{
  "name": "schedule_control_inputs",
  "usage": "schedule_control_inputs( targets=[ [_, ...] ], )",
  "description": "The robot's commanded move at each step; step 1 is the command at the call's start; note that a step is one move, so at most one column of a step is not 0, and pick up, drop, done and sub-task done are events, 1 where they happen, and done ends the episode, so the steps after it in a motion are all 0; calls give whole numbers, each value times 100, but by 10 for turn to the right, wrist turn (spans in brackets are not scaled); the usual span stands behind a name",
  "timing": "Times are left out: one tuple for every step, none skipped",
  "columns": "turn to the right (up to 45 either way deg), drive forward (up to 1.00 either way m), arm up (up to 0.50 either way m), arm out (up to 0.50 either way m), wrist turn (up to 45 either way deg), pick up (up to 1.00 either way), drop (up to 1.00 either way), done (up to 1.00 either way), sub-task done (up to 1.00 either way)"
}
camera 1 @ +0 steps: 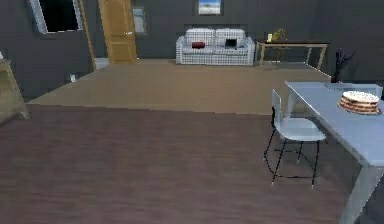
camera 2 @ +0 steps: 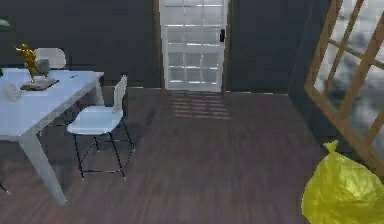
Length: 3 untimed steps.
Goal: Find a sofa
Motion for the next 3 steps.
schedule_control_inputs(
  targets=[
    [0,100,0,0,0,0,0,0,0],
    [60,0,0,0,0,0,0,0,0],
    [0,35,0,0,0,0,0,0,0]
  ],
)
